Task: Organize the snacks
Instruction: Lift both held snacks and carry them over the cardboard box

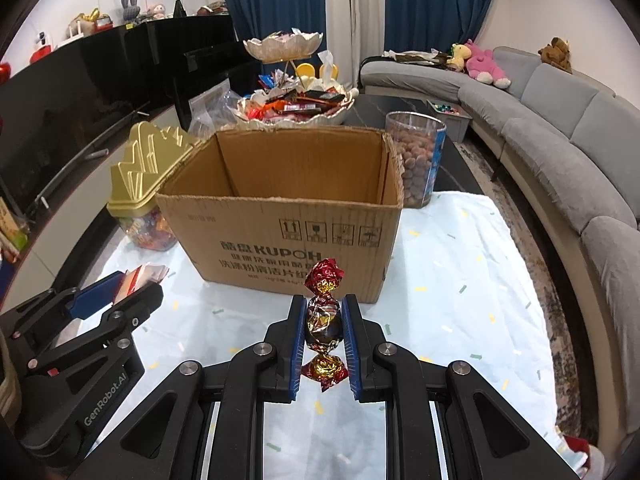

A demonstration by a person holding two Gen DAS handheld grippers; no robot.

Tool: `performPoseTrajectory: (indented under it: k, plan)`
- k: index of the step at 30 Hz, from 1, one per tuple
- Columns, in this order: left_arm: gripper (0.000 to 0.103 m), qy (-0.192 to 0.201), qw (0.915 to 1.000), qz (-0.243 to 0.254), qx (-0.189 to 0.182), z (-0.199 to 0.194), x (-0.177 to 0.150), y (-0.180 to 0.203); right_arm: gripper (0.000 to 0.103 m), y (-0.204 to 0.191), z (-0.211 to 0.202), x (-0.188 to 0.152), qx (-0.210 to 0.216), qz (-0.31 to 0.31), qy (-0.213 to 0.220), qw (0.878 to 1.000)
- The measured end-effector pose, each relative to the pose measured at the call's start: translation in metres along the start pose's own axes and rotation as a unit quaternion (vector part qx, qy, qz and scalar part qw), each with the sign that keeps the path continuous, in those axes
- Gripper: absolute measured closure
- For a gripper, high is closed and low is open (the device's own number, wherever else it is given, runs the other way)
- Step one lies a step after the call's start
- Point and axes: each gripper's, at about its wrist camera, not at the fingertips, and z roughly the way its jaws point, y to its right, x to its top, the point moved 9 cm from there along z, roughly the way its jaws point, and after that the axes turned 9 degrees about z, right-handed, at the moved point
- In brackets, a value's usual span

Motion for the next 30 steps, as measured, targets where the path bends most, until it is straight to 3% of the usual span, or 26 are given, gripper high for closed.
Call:
performPoseTrajectory:
  k: [16, 30]
  plan:
    - [0.07, 0.018, 0.9997, -0.009, -0.011, -0.028, 0.052, -0.001, 0.084, -0.003, -0.036, 0.049, 0.011, 0.006, 0.033, 0.999]
    - [0.07, 0.034, 0.9994, -0.002, -0.009, -0.027, 0.103, -0.01, 0.084, -0.007, -0.036, 0.098, 0.011, 0.005, 0.051, 0.999]
